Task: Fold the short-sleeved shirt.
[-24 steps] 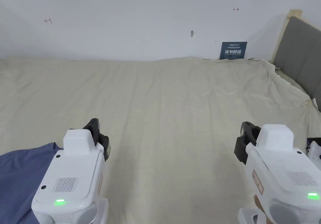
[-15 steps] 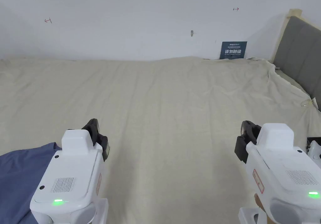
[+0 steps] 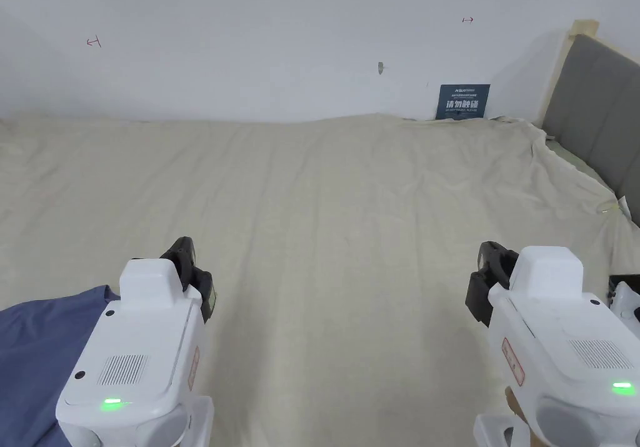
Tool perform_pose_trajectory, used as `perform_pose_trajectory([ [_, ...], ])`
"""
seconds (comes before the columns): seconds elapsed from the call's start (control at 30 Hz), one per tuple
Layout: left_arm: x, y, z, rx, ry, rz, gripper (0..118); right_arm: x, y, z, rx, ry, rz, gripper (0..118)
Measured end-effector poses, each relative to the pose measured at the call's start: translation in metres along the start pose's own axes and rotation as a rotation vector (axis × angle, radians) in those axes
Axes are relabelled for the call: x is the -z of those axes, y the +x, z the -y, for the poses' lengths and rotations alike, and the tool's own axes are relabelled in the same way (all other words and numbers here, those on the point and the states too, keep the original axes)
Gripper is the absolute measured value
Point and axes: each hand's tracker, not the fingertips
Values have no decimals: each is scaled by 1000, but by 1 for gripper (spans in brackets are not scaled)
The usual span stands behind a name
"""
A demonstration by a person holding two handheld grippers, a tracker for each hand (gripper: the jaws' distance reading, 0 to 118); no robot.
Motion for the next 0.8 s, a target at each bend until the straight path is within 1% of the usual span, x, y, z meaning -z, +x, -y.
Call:
perform_pose_trajectory([
  [0.23,-1,-8,0,-15,-3,-16,0,1,-4,-3,-10,6,-8,0],
  [0.4,-9,-25,-6,-19,9,-60,0,8,-21,-8,-32,21,-47,0],
  [0.53,-20,-51,-10,-14,19,-124,0,16,-47,-12,-35,34,-119,0],
  [0.8,-60,-120,-16,-18,25,-298,0,30,-121,-15,-56,40,-310,0],
])
